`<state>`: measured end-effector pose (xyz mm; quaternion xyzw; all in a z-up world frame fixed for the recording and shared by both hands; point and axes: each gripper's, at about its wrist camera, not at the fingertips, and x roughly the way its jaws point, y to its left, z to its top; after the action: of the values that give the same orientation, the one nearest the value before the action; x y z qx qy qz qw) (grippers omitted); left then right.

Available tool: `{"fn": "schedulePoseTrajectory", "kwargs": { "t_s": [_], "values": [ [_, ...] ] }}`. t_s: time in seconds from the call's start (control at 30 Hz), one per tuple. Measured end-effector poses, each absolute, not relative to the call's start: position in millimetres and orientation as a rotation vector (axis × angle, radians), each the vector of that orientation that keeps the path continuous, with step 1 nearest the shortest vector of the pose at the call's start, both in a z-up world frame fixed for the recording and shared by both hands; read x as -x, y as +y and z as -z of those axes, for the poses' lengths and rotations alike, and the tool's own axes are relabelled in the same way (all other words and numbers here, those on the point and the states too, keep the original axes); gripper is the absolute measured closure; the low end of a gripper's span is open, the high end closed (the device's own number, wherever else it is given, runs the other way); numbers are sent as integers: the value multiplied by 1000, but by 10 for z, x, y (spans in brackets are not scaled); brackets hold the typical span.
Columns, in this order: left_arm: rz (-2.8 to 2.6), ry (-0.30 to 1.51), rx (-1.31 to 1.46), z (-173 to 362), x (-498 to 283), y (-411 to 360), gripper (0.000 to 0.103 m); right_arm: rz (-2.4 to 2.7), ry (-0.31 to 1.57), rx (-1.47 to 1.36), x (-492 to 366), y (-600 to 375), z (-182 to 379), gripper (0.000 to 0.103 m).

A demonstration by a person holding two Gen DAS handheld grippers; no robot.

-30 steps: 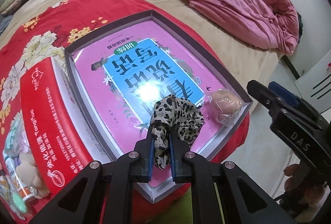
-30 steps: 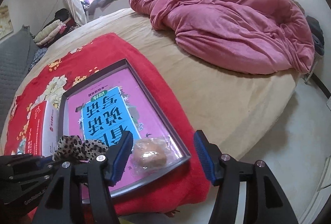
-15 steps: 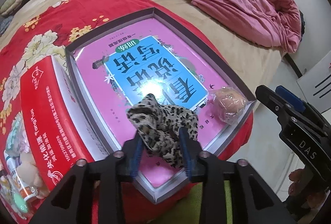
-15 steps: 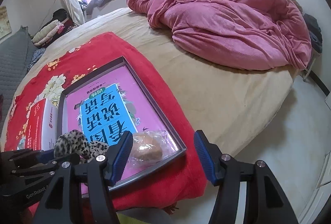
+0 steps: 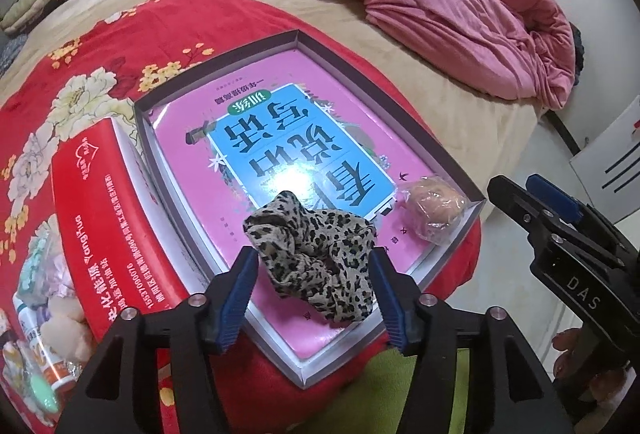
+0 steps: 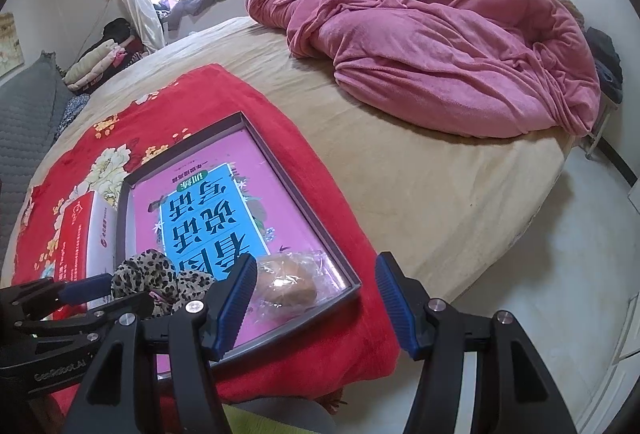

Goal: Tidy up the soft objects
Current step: 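Lower the peach ball into the tray and open the right gripper while the left releases the scrunchie there, then withdraw both grippers from the tray back toward the pile of items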

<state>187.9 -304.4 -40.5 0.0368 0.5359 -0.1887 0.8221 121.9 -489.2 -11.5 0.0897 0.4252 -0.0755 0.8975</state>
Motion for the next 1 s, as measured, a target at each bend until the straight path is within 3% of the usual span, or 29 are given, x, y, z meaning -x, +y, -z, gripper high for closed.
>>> {"fn": "schedulePoseTrajectory", "kwargs": {
  "t_s": [0.13, 0.37, 1.0],
  "values": [
    [404, 1130, -69, 341, -1837, -2994, 35, 155, 879, -184, -1207, -4865, 86, 42],
    [404, 1121, -49, 223, -1777, -2857, 30, 149, 879, -178, -1183, -4785, 6, 42],
    [340, 1066, 19, -108, -1530, -2123, 28, 116, 870, -130, -1027, -4364, -349, 42]
  ]
}}
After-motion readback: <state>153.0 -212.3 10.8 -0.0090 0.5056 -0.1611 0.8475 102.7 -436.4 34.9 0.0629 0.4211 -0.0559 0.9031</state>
